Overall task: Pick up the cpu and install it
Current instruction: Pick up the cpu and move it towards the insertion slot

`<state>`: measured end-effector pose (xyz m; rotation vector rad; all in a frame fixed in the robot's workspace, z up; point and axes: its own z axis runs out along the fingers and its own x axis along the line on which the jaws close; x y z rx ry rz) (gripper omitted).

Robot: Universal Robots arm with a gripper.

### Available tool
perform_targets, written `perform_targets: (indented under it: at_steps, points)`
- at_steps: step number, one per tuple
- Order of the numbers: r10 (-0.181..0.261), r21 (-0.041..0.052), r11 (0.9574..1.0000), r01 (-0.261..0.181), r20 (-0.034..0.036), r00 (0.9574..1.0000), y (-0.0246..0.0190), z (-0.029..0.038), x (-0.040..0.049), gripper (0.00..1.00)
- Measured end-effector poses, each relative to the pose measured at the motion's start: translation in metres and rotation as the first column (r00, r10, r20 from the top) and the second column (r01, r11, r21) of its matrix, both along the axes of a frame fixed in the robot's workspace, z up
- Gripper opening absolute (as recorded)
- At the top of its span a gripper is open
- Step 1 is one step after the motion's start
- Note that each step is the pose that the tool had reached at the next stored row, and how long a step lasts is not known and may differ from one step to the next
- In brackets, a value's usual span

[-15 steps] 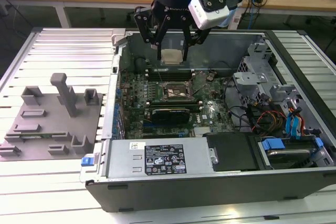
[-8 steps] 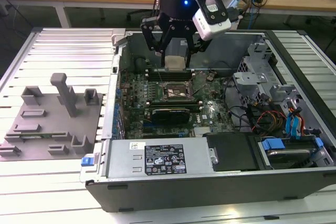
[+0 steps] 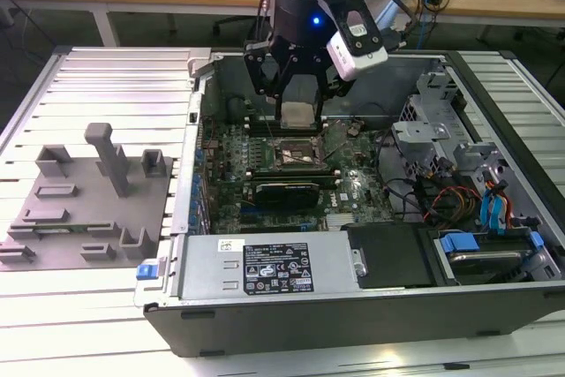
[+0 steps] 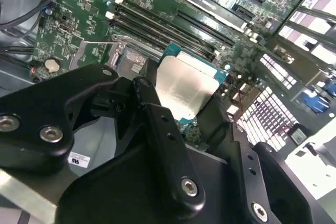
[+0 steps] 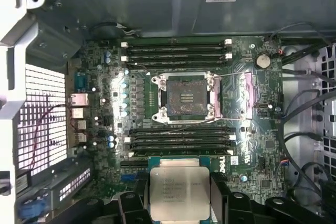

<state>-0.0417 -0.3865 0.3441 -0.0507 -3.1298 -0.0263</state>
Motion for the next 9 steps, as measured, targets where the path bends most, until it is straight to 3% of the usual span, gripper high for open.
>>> perform_targets:
  at_steps: [9]
  points:
    - [0.000,-0.0128,0.9999,0.000,-0.0001,1.0000,0.0036,-0.0180,0.0030,0.55]
